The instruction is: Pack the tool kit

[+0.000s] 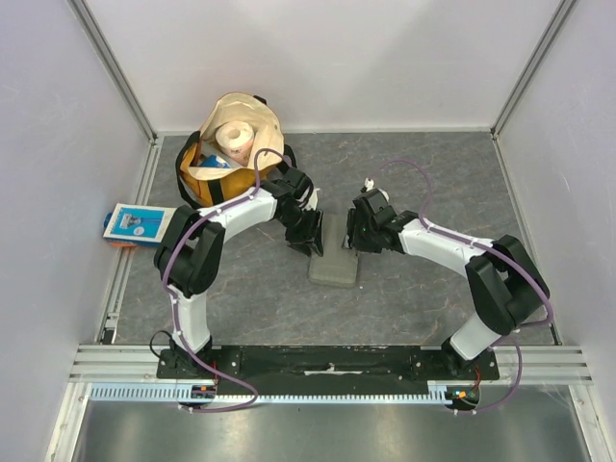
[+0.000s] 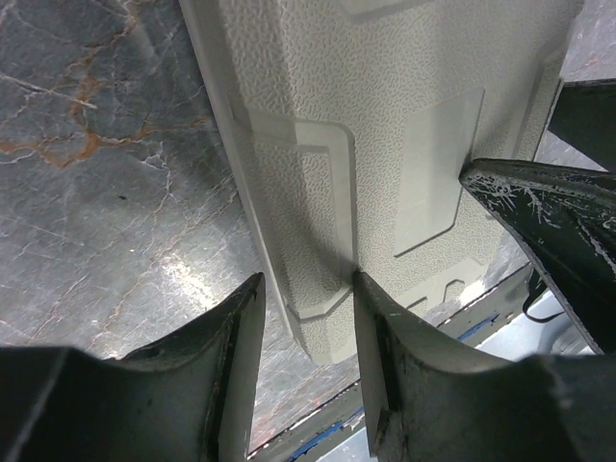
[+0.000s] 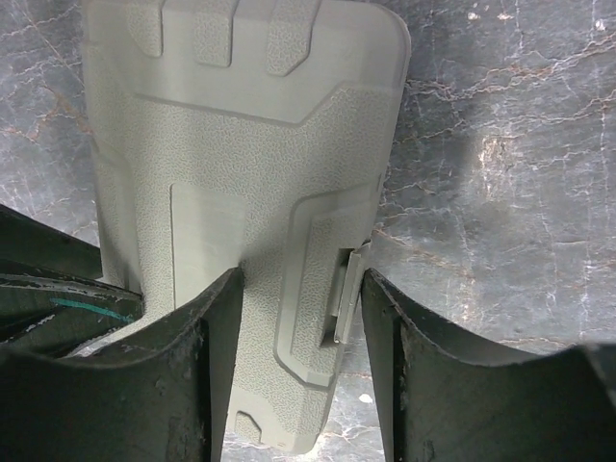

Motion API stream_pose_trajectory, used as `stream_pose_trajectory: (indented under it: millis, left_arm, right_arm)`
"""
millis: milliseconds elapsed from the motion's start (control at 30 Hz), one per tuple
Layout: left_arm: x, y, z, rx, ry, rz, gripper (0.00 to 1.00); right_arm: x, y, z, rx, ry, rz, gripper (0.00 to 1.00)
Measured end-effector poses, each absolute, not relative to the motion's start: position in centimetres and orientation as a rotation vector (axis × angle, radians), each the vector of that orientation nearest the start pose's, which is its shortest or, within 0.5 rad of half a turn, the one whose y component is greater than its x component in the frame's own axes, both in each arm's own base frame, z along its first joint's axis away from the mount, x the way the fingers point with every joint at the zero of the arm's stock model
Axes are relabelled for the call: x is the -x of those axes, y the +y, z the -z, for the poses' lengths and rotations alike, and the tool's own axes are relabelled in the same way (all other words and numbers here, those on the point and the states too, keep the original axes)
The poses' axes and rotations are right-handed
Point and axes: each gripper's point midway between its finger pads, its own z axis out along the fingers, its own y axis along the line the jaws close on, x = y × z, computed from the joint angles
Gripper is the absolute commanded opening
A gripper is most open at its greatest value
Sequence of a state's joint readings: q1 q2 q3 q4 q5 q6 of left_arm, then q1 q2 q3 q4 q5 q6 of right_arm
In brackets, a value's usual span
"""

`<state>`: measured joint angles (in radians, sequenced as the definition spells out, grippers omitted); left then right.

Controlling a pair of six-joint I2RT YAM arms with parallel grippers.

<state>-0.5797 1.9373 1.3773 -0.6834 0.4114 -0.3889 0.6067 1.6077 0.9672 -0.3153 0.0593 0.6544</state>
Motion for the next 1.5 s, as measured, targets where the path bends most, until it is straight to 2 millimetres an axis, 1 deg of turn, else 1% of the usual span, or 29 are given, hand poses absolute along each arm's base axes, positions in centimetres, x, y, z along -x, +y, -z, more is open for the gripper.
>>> stream_pose_trajectory:
  millis: [133,233,300,333,400,433,500,700,833,900,1000,1067,1167,1300,1367,1433,1500]
  left_arm:
    - [-28.0,-28.8,-5.2,-0.367,2.938,0.793,0.42]
    - [-27.9,-28.9,-5.3,-0.355,2.948,0.808,0.41]
    - [-27.9,-29.0,-5.3,-0.348,2.955,0.811,0.40]
    - [-27.9,-29.0,-5.2,-0.346,2.958,0.814,0.40]
    - [-27.9,-29.1,-5.2,-0.342,2.965,0.816,0.40]
    - [-27.9,-29.1,-5.2,-0.340,2.969,0.816,0.39]
    - [-27.8,-29.1,-5.2,-0.335,2.972,0.820,0.38]
    - [-27.8,-29.2,-5.2,-0.306,2.982,0.824,0.38]
    - [-27.9,-29.6,-5.2,-0.285,2.999,0.847,0.37]
    - [-28.0,-30.1,-5.2,-0.278,3.007,0.875,0.37]
    - [-28.7,-31.1,-5.2,-0.266,3.008,0.924,0.38]
    - [-29.6,-32.0,-5.2,-0.260,2.996,0.945,0.40]
    - [-32.0,-33.4,-5.4,-0.273,2.936,0.947,0.42]
    - [-35.9,-35.1,-5.8,-0.295,2.824,0.890,0.58]
    - [-37.6,-35.6,-6.3,-0.303,2.770,0.844,0.65]
    - [-39.0,-35.8,-6.9,-0.307,2.717,0.794,0.72]
    - [-40.4,-36.0,-7.9,-0.314,2.650,0.751,0.77]
  right_arm:
    - [-30.3,23.0,-5.5,-0.093,2.599,-0.416,0.46]
    - [-30.3,23.2,-5.5,-0.094,2.615,-0.400,0.41]
    - [-30.3,23.2,-5.5,-0.092,2.619,-0.386,0.35]
    - [-30.3,23.2,-5.5,-0.092,2.619,-0.381,0.29]
    - [-30.3,23.3,-5.5,-0.088,2.615,-0.368,0.15]
    - [-30.3,23.3,-5.5,-0.088,2.613,-0.365,0.12]
    - [-30.3,23.3,-5.5,-0.091,2.612,-0.362,0.10]
    - [-30.3,23.3,-5.6,-0.099,2.605,-0.349,0.11]
    - [-30.6,22.8,-5.6,-0.100,2.590,-0.309,0.12]
    - [-30.9,22.4,-5.7,-0.095,2.578,-0.277,0.15]
    - [-32.0,21.4,-5.8,-0.097,2.555,-0.207,0.17]
    - [-33.3,20.5,-5.9,-0.108,2.534,-0.158,0.17]
    - [-35.6,19.2,-6.2,-0.124,2.489,-0.082,0.17]
    - [-39.1,18.1,-6.6,-0.152,2.424,-0.001,0.18]
    - [-40.3,17.8,-6.8,-0.162,2.407,0.019,0.27]
    - [-40.7,17.8,-7.4,-0.159,2.405,0.023,0.38]
    - [-41.1,18.3,-8.8,-0.149,2.396,0.016,0.52]
